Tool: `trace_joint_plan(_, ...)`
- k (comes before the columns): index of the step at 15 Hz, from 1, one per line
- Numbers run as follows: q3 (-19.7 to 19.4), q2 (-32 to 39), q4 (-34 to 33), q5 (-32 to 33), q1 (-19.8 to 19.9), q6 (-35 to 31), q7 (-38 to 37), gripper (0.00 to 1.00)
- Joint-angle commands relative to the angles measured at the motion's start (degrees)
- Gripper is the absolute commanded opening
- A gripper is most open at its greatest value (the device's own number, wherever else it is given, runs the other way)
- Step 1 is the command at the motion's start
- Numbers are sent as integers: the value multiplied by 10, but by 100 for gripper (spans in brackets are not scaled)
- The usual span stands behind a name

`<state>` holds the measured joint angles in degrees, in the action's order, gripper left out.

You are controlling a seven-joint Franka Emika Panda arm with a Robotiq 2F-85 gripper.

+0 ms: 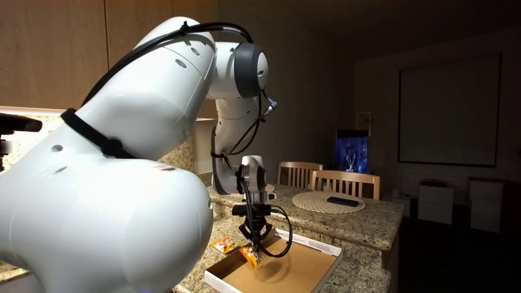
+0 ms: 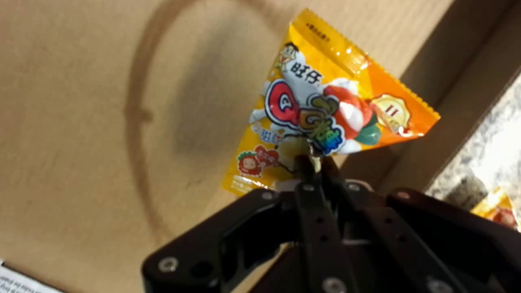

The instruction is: Remove the two orange sachets from the box and place them on the countertop

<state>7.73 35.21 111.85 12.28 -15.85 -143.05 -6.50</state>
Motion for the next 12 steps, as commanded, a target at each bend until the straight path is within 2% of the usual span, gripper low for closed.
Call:
trace_joint_plan(1, -17, -65, 70, -2, -18, -105, -49, 8)
trace_joint_plan(4, -27, -86, 97, 4, -36, -180, -58, 8)
trace_joint_plan(6, -18, -92, 109, -3, -38, -223, -39, 7)
trace_joint_plan(11, 68, -92, 133, -53, -6, -300, 27, 4)
trace_joint_plan(12, 89, -84, 125, -63, 4, -299, 43, 4)
